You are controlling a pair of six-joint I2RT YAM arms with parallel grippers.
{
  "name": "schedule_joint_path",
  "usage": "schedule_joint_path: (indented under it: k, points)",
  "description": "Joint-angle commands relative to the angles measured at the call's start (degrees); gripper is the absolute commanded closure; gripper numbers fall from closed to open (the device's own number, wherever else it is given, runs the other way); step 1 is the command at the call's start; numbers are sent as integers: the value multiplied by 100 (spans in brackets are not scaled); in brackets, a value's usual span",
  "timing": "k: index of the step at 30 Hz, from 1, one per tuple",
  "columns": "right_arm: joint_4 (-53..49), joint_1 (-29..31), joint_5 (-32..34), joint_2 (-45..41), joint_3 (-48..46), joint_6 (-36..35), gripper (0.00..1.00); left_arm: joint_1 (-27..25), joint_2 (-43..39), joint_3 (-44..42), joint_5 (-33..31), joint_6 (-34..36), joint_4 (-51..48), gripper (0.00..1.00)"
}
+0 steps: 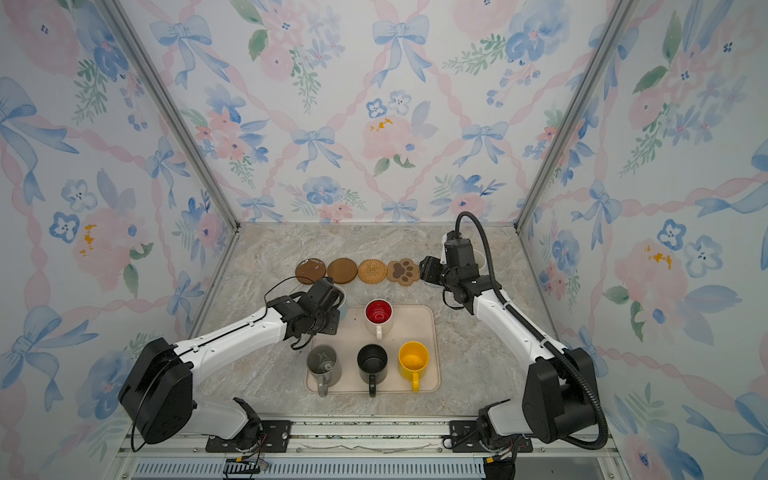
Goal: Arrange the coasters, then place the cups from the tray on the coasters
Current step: 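Lift the light-blue-handled mug with the left gripper and carry it over the chipped coaster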
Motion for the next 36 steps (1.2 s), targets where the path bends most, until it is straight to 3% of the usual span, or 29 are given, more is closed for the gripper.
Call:
schedule_joint_path:
  k: [1,15,25,36]
  points:
    - [94,-87,-89,79,-92,34,39,138,63,342,-243,263,173,100]
    - [157,-216,-189,-4,-222,50,39,1511,456,1186,-28,1249,181,100]
    - [118,-275,-191,-31,-282,58,39,2242,1304,1951,414,1660,180,100]
    - [115,-347,-216,-83,-346,56,39,2566,1926,2352,855,1660,179,100]
